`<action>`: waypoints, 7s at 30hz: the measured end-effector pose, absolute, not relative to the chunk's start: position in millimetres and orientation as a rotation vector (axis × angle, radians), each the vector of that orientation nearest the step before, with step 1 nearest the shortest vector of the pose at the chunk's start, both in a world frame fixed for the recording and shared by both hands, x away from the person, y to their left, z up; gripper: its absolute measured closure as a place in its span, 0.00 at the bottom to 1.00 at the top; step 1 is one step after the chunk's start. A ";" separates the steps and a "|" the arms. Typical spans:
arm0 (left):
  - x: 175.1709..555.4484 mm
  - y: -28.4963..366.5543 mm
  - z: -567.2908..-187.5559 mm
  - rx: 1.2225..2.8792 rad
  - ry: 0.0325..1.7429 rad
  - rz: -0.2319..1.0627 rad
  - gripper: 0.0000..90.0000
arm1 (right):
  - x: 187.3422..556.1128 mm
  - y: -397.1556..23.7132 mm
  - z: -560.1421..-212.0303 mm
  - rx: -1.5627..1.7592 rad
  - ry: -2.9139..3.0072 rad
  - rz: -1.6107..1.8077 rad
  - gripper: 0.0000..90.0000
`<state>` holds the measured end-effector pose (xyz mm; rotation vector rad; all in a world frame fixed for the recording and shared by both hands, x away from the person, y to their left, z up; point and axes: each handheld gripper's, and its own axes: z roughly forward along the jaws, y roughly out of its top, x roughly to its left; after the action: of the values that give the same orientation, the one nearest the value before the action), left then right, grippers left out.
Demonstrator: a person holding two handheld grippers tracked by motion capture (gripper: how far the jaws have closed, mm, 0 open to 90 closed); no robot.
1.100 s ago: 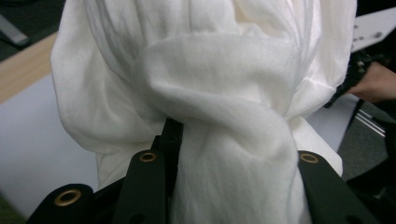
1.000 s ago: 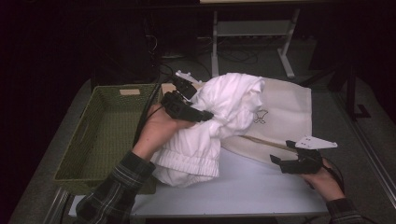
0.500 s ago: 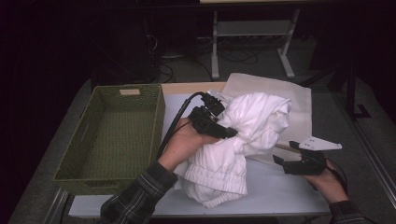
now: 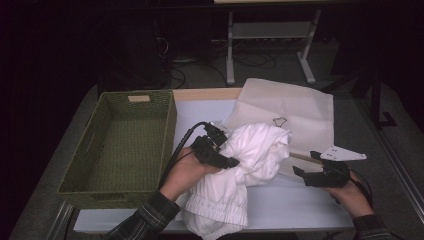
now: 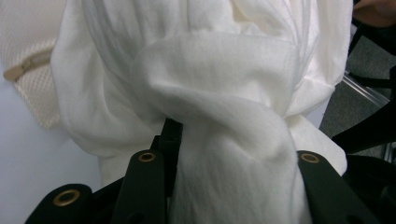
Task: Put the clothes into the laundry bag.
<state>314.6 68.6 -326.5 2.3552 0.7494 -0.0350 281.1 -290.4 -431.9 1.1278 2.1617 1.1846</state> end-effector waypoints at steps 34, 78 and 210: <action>310.1 73.5 -391.2 2.427 0.711 0.080 0.63 | 327.9 -286.5 -381.7 1.153 2.185 1.206 0.24; 311.1 76.1 -402.3 2.429 0.711 0.040 0.63 | 410.1 -251.2 -443.6 1.092 2.472 0.973 0.23; 354.6 16.2 -358.2 2.235 0.688 0.114 0.71 | 379.5 -260.3 -316.4 1.001 2.129 1.333 0.96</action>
<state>354.6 16.2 -358.2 2.2349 0.6882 0.1145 379.5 -260.3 -316.4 1.0010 2.1292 1.3333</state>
